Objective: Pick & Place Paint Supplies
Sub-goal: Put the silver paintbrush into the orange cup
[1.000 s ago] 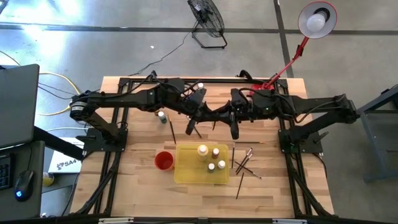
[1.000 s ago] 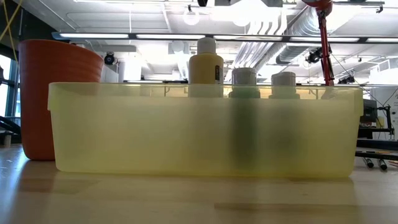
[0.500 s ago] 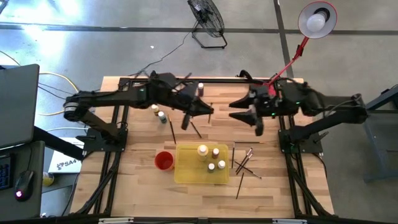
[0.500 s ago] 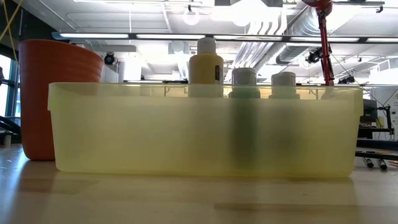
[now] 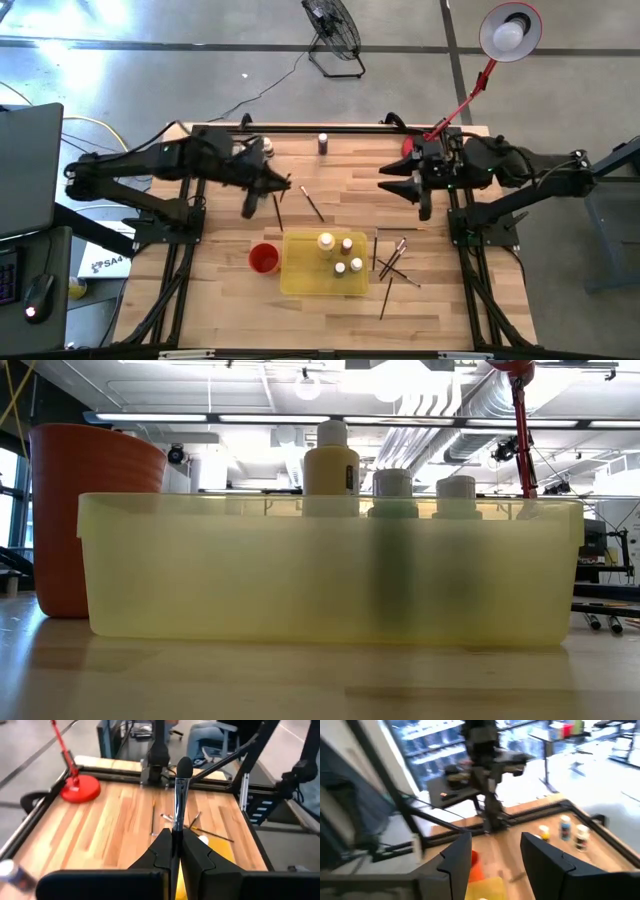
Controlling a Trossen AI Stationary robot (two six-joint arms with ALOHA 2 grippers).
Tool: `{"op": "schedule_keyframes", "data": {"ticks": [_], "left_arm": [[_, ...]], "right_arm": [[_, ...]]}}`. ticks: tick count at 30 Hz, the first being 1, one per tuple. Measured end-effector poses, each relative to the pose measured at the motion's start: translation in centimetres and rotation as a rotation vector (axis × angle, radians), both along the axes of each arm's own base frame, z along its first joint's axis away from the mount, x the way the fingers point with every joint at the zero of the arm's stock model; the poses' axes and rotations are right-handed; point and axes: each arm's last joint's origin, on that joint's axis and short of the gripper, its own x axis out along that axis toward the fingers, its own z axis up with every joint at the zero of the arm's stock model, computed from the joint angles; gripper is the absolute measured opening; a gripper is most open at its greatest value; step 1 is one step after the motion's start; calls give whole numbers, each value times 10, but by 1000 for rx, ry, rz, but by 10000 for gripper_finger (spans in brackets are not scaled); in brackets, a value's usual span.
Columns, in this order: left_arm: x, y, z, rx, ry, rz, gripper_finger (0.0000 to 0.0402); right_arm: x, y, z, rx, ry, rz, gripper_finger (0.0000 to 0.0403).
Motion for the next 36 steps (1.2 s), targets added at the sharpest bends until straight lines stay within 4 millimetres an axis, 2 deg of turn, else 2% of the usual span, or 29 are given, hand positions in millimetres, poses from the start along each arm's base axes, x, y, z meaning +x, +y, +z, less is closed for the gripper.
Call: {"op": "schedule_keyframes", "data": {"ticks": [2, 8, 12, 18, 21, 26, 32, 36], "left_arm": [[-11, -6, -8, -20, -11, 37, 10], [-36, -24, -53, -122, -76, 73, 10], [-44, -36, -85, -186, -159, 52, 10], [-50, -56, -123, -234, -139, -10, 10], [-52, -65, -133, -231, -102, -43, 10], [-58, -78, -137, -209, -74, -95, 10], [-63, -84, -147, -105, 0, -67, 10], [-61, -86, -168, -70, 9, -53, 10]], "right_arm": [[1, -1, -2, -8, 18, -32, 159], [1, -2, -3, -17, 23, -72, 159], [1, -3, -3, -17, 22, -94, 159], [1, -3, -3, -20, 20, -125, 159], [1, -4, -2, -19, 14, -135, 159], [1, -5, -2, -19, 13, -175, 159], [1, -5, -2, 5, 9, -176, 159], [1, -5, -2, 27, 6, -179, 159]]}}
